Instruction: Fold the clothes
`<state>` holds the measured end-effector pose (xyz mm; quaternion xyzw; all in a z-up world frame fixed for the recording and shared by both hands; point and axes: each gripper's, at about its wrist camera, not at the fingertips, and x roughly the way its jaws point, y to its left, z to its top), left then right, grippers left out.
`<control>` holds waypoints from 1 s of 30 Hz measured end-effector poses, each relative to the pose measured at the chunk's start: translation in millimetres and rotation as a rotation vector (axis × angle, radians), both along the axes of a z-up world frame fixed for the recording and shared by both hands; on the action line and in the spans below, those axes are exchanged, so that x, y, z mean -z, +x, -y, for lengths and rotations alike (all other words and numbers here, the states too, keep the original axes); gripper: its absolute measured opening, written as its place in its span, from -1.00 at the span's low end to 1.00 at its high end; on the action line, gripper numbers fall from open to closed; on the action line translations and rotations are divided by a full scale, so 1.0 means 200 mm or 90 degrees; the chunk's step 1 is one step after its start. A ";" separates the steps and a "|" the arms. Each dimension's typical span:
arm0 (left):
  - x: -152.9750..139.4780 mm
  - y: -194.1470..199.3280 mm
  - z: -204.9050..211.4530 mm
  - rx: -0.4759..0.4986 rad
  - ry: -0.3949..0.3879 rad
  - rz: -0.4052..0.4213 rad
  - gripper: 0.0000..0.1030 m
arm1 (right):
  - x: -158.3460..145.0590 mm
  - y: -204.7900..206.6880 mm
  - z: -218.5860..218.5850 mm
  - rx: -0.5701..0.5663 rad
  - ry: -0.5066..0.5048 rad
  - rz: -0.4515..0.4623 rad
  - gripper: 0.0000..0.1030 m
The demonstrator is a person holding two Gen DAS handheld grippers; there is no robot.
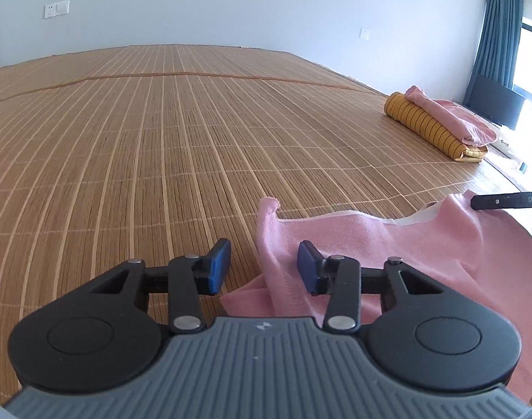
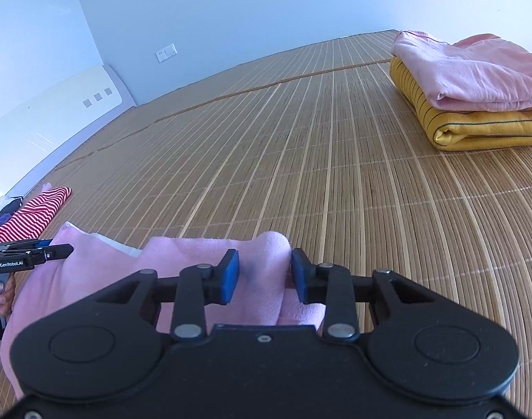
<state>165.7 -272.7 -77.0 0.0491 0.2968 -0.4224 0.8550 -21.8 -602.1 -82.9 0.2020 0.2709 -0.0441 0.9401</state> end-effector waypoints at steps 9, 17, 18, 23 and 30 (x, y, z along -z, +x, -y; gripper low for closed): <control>-0.04 0.02 -0.05 -0.010 -0.044 -0.013 -0.88 | 0.00 0.00 -0.03 -0.002 -0.037 0.014 -0.81; -0.27 -0.10 -0.21 -0.001 -0.094 0.059 -0.88 | -0.29 -0.25 -0.14 -0.040 -0.061 0.136 -0.84; -0.28 -0.12 -0.22 -0.003 -0.088 0.069 -0.88 | -0.29 -0.25 -0.16 -0.042 -0.082 0.133 -0.84; -0.18 -0.07 -0.18 0.007 -0.074 0.004 -0.83 | -0.17 -0.17 -0.15 -0.021 -0.078 0.073 -0.83; -0.12 -0.02 -0.04 0.006 -0.055 0.034 0.28 | -0.13 -0.12 -0.13 -0.022 -0.069 0.053 -0.70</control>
